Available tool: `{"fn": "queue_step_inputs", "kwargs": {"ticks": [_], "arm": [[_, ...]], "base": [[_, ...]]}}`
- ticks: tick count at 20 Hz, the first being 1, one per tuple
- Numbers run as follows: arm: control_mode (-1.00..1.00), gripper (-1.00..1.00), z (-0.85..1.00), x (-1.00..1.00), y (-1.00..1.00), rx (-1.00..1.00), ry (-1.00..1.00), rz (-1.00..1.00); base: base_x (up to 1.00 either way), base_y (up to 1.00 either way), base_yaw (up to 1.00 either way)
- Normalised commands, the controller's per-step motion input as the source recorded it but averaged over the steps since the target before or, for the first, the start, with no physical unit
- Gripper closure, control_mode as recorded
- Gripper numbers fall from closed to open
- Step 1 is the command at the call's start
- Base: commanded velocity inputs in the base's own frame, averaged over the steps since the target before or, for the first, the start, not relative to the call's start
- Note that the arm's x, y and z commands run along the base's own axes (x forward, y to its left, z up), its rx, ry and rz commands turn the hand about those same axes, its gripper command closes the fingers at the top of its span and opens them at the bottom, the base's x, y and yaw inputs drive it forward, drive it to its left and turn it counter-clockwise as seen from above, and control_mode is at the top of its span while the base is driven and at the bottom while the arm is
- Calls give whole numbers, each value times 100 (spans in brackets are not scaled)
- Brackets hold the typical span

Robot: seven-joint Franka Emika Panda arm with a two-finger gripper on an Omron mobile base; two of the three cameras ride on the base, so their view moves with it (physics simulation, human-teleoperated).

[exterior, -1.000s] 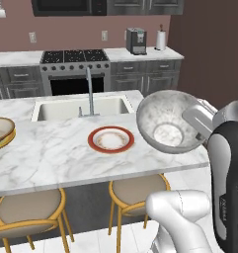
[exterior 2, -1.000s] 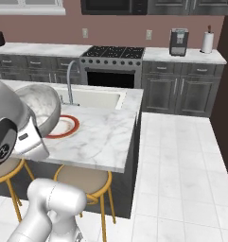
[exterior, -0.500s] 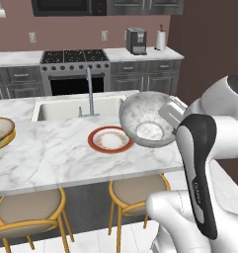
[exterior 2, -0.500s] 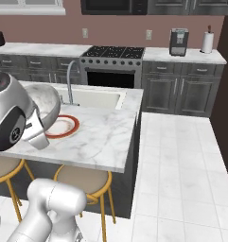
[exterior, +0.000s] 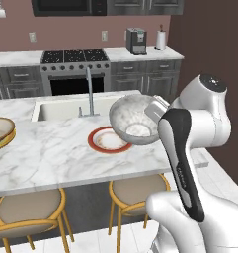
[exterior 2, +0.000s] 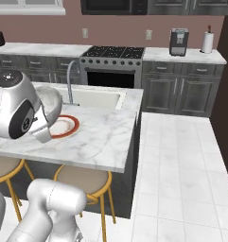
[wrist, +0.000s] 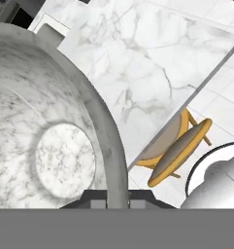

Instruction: Move the bowls from the cabinet to the plates on the dining table.

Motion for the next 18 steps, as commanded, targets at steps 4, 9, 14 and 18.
{"fn": "queue_step_inputs", "kwargs": {"ticks": [4, 9, 14, 18], "arm": [[-100, 100, -23, 22, 10, 0, 0, 1], [-100, 100, -16, 9, 9, -1, -2, 0], [-100, 100, 0, 3, 0, 0, 0, 0], [-100, 100, -12, 26, 0, 0, 0, 0]], "base": [[0, 0, 0], [0, 0, 0], [0, 0, 0], [0, 0, 0]]}}
